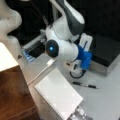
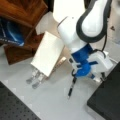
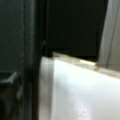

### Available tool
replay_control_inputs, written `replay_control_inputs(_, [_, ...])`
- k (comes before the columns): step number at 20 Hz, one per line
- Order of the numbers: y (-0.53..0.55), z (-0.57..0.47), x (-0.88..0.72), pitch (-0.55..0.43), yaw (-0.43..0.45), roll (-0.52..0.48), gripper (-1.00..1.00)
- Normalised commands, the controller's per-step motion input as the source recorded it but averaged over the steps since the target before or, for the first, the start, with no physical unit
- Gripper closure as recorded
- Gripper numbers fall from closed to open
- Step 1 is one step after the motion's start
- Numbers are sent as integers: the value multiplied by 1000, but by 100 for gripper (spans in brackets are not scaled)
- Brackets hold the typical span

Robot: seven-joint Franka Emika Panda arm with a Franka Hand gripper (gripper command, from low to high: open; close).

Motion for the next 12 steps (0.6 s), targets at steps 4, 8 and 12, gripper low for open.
replay_control_inputs(4, [-102, -83, 165, -18, 35, 254, 100])
replay_control_inputs(8, [-121, -66, 175, -12, 43, 216, 100])
replay_control_inputs(12, [-47, 141, 166, 7, 68, 218, 100])
